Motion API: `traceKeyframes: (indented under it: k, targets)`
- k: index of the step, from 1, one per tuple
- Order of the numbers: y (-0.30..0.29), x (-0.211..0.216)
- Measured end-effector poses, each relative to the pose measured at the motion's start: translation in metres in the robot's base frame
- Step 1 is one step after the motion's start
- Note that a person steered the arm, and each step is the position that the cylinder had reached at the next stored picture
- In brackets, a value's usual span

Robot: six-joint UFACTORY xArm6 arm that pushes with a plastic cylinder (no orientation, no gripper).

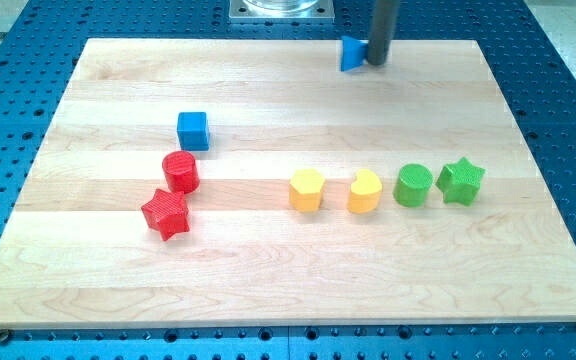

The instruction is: Push the triangle top left of the cube

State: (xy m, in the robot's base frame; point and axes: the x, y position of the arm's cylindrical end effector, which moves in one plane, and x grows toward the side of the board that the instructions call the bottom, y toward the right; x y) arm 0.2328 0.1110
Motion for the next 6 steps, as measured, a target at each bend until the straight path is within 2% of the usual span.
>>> traceKeyframes:
  k: [1,2,3,4,5,6]
  targets:
    - [-0.033,-0.002]
    - [-0.031,-0.019]
    - [-0.097,-0.003]
    - [-0.188,0.051]
    - [-0.212,0.066]
    - [-0.228,0.045]
